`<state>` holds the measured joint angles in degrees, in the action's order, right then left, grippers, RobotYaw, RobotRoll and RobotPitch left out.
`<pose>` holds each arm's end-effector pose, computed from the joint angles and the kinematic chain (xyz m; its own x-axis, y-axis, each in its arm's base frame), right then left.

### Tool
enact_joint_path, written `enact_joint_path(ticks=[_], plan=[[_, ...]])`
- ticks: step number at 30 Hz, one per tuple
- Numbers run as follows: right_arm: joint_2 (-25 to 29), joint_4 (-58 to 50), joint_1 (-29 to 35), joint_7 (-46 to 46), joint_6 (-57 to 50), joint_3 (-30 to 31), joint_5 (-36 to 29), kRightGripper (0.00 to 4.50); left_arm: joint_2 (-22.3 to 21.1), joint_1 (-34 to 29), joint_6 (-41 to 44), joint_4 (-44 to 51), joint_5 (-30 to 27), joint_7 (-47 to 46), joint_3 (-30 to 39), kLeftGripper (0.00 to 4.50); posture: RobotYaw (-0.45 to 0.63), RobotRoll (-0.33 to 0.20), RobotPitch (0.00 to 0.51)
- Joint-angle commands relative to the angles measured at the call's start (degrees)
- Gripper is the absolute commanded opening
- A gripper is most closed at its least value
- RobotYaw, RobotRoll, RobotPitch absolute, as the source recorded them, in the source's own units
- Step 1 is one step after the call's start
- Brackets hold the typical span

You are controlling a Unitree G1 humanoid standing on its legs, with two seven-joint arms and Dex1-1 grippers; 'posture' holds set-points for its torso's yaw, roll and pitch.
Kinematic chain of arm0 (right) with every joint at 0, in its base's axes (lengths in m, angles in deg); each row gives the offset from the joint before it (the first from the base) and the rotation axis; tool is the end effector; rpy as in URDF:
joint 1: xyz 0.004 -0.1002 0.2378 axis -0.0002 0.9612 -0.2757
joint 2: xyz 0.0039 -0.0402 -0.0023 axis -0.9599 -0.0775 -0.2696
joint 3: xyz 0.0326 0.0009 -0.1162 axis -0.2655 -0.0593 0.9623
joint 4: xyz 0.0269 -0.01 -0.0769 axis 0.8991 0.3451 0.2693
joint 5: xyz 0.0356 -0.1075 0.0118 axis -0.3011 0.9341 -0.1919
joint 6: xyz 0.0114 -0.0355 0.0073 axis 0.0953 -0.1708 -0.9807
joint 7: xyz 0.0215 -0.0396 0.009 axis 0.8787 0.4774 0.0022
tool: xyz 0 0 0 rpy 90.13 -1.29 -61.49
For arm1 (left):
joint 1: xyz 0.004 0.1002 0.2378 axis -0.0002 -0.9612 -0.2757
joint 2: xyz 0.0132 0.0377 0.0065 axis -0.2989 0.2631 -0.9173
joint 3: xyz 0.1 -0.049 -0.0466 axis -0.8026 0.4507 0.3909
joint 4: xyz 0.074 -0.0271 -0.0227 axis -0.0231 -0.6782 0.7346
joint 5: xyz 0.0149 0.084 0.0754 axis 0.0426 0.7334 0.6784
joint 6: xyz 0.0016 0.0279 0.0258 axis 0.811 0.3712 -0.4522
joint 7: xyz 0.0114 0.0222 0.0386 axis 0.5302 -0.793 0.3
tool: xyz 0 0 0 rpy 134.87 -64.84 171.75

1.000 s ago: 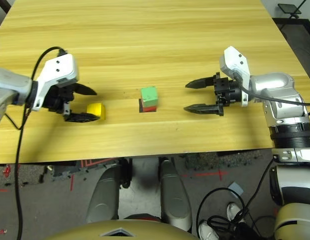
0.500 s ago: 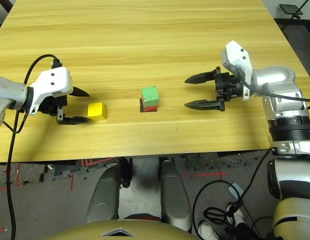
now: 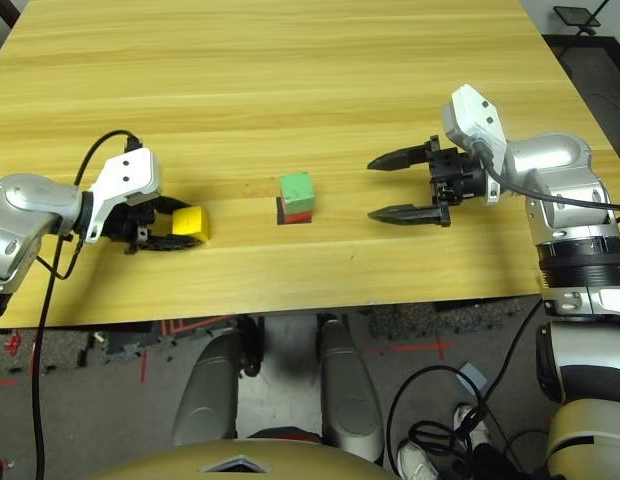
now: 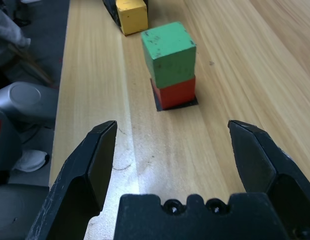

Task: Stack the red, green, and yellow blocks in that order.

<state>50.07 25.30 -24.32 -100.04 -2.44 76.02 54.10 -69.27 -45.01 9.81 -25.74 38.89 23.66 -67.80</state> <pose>0.3171 -0.2883 0.2296 0.1684 0.9217 -0.3495 -0.9638 0.0796 -0.2544 0.2786 0.2504 0.1963 0.3269 -0.7136 -0.6195 0.9450 0.2415 0.2206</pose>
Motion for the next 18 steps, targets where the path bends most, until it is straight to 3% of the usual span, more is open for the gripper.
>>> enact_joint_path(ticks=[1,10,18], plan=[[-0.3,0.0,0.5,-0.9,0.9,-0.7,-0.8,4.5,-0.3,1.3,3.7,1.7,-2.9,0.0,2.4,2.07,0.08,0.018,0.264],[-1.2,1.3,0.3,-1.1,2.1,-0.7,-0.4,4.5,2.0,20.9,17.6,2.4,-8.3,-1.1,1.9,2.07,0.09,0.039,0.262],[-2.3,2.8,-0.3,0.7,3.3,-0.7,0.4,4.5,11.3,31.3,24.7,0.4,-8.0,-6.7,-3.1,2.07,0.07,0.047,0.258]])
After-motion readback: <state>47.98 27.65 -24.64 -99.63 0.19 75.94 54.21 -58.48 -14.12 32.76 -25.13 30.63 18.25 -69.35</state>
